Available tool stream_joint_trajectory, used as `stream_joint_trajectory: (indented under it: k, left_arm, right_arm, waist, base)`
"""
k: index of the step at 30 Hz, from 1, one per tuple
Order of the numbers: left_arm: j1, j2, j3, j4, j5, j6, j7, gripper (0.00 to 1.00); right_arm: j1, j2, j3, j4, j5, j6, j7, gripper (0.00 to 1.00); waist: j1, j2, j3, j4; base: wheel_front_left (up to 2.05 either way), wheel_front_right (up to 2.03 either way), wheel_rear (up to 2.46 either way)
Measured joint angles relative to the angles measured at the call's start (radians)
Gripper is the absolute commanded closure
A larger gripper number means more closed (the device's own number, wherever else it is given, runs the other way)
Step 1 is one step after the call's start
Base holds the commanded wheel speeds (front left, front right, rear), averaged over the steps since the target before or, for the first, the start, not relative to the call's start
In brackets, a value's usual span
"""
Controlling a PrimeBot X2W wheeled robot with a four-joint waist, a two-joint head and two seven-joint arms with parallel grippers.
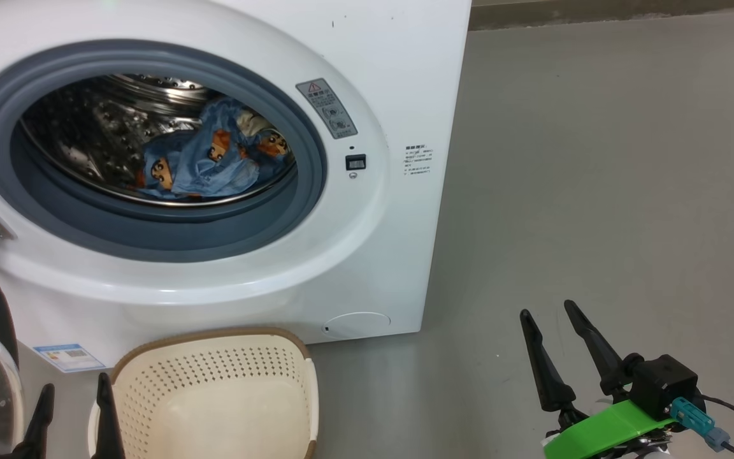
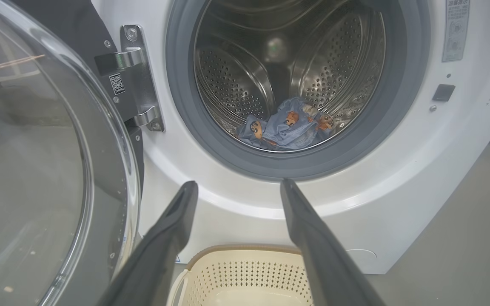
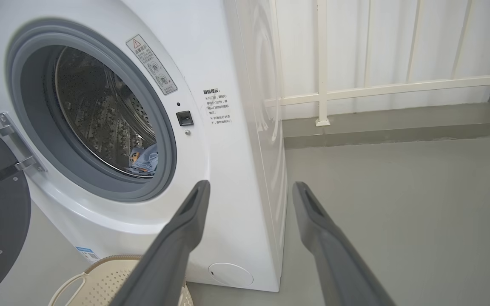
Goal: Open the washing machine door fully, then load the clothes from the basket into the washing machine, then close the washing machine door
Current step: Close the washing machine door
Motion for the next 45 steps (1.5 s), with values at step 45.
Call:
stream_joint_trajectory:
  k: [45]
  left_arm:
    - [-0.009, -0.034, 0.036, 0.028, 0.043, -0.018, 0.0, 0.0]
  right_arm:
    - [0.0, 0.001, -0.003, 0.009, 0.003, 0.0, 0.0, 0.0]
  waist:
    - [0.0, 0.0, -0.011, 0.001]
  base:
    - [-0.55, 0.55, 0.0]
